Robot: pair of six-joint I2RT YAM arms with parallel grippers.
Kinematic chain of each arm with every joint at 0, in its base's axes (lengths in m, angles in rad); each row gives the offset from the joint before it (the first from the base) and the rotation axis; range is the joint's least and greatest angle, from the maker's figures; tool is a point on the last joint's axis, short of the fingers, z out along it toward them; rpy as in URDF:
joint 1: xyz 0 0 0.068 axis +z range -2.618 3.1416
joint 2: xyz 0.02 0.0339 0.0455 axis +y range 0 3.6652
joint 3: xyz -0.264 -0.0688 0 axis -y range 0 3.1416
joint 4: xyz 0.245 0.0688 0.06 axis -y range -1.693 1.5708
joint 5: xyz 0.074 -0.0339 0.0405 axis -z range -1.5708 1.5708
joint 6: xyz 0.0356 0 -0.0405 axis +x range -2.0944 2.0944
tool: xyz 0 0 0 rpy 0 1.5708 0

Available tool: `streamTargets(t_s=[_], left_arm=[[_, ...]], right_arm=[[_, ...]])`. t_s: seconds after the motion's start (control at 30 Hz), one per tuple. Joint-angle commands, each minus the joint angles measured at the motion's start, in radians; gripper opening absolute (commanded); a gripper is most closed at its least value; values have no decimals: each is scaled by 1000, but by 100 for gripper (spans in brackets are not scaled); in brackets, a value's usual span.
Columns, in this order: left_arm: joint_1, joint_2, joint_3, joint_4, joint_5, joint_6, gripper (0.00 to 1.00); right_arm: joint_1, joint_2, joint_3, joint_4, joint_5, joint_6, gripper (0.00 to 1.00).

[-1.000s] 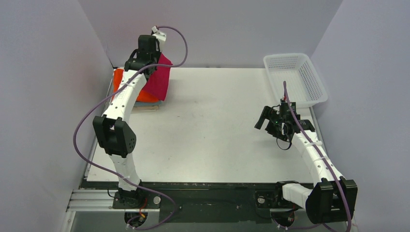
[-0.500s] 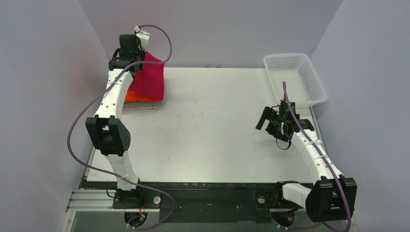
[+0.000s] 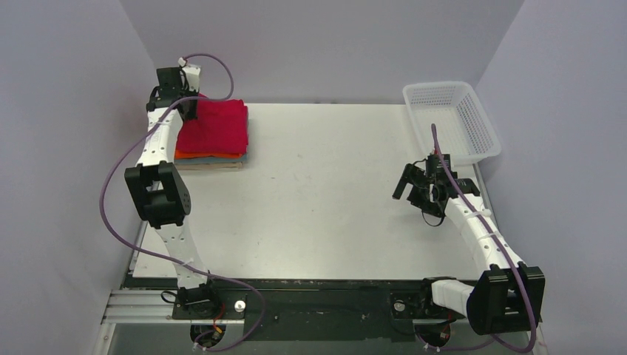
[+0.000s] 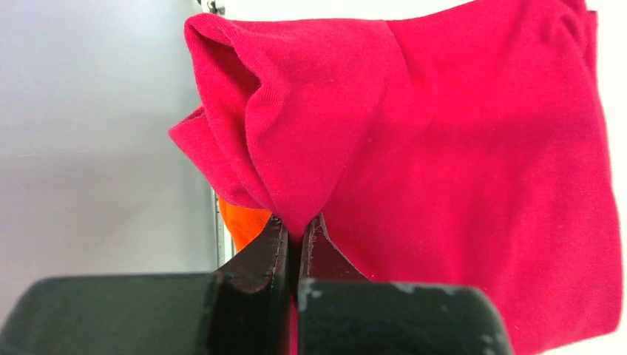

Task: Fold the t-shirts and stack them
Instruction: Put the neatly folded tshirt into the corner of the board with the left arm

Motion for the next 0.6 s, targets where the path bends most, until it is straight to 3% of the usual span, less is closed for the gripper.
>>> streamTargets(t_s=[0.0, 0.17, 0.3, 0.33, 0.43, 0.57], left_arm=[[49, 48, 83, 69, 98, -25, 0], [80, 97, 132, 53, 103, -71, 0], [124, 111, 156, 31, 94, -152, 28], [131, 109, 158, 29, 84, -186, 41], [153, 88, 181, 21, -32, -327, 64], [153, 70, 291, -55, -79, -465, 71]], right_arm=[[-5, 15, 47, -46, 32, 8, 98], [-4, 22, 57, -57, 37, 21, 98], [-1, 21, 70, -61, 42, 28, 98], [-1, 21, 73, -64, 43, 29, 98], [2, 17, 82, -65, 48, 32, 98], [6, 7, 82, -61, 52, 36, 98]])
